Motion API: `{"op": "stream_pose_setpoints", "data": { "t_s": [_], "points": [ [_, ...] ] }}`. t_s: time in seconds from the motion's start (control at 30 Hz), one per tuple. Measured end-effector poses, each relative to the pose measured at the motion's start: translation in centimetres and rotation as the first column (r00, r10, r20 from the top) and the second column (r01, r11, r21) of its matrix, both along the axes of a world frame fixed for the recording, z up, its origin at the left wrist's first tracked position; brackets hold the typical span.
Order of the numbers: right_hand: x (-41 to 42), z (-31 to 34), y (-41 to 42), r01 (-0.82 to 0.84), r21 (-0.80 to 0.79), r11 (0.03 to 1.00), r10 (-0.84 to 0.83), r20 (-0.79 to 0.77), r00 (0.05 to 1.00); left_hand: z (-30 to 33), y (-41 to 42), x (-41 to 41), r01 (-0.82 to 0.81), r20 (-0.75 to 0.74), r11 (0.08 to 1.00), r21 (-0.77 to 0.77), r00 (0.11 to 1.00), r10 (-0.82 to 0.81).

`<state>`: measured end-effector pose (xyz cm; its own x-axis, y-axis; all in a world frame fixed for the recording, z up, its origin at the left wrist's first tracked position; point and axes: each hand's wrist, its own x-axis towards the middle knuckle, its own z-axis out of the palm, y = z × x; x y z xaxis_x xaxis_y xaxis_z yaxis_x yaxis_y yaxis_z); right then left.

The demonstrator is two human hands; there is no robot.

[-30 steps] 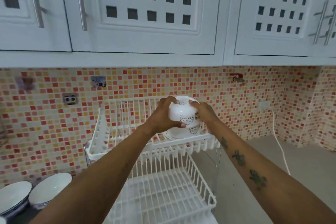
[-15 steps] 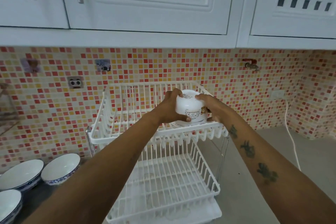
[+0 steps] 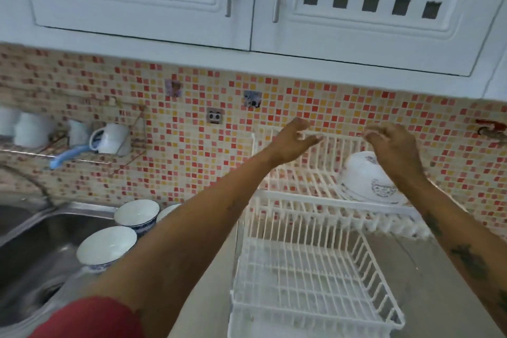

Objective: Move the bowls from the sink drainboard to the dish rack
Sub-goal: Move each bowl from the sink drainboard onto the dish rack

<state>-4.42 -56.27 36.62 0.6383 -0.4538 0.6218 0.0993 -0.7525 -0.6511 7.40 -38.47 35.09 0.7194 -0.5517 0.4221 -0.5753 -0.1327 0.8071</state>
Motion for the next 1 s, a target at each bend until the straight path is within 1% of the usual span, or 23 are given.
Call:
{"op": "stream_pose_setpoints", "data": {
  "t_s": [0.07,0.1,0.2,0.27,0.3,0.4,0.53,0.63,0.7,0.77,0.8,0.87,0.93,1.0],
  "points": [
    [1.6,1.2,3.9,-0.108,-0.011,0.994,0.108,0.014,0.994,0.4,4.4,1.7,-0.097,-0.005,0.992,-0.083,0.995,0.096],
    [2.7,1.5,6.0,-0.167,-0.007,0.986,0.167,0.013,0.986,0.2,6.8,2.7,-0.135,-0.020,0.986,-0.097,0.991,0.134],
    [6.1,1.9,13.6,-0.340,-0.019,0.940,0.339,-0.035,0.940,-1.4,14.6,5.2,-0.230,-0.073,0.971,-0.073,0.972,0.224],
    [8.5,1.3,18.7,-0.448,0.016,0.894,0.448,-0.085,0.890,-2.9,20.1,7.0,-0.329,-0.092,0.943,-0.044,0.942,0.324],
    [9.7,0.8,21.3,-0.498,0.040,0.866,0.499,-0.119,0.858,-3.6,22.9,7.8,-0.373,-0.126,0.927,-0.047,0.922,0.365],
    [12.8,-1.0,28.5,-0.604,0.134,0.786,0.617,-0.246,0.748,-6.2,31.3,9.6,-0.506,-0.271,0.862,-0.034,0.835,0.479],
    [17.2,-3.9,35.9,-0.652,0.325,0.685,0.728,-0.351,0.589,-10.0,41.6,11.1,-0.640,-0.415,0.766,0.051,0.684,0.599],
    [20.9,-7.6,40.0,-0.636,0.391,0.666,0.742,-0.436,0.509,-13.0,47.0,11.6,-0.697,-0.490,0.709,0.105,0.584,0.647],
    [23.1,-10.7,42.1,-0.595,0.458,0.661,0.746,-0.486,0.455,-15.5,49.4,11.9,-0.710,-0.517,0.700,0.078,0.571,0.637],
    [25.0,-14.0,43.7,-0.508,0.555,0.658,0.752,-0.515,0.411,-18.3,50.9,12.1,-0.719,-0.601,0.695,0.029,0.543,0.586],
    [25.9,-15.8,44.4,-0.445,0.607,0.658,0.753,-0.526,0.395,-19.8,51.4,12.2,-0.722,-0.635,0.690,0.045,0.513,0.578],
    [26.9,-19.3,45.5,-0.283,0.709,0.646,0.754,-0.536,0.380,-23.0,51.9,12.7,-0.726,-0.673,0.673,0.139,0.429,0.602],
    [27.7,-23.0,46.1,-0.140,0.760,0.634,0.739,-0.543,0.399,-26.6,52.1,13.6,-0.735,-0.708,0.650,0.194,0.354,0.611],
    [28.1,-26.4,46.3,-0.049,0.783,0.620,0.721,-0.544,0.428,-29.7,51.3,14.5,-0.726,-0.725,0.654,0.213,0.332,0.604]
  ]
}}
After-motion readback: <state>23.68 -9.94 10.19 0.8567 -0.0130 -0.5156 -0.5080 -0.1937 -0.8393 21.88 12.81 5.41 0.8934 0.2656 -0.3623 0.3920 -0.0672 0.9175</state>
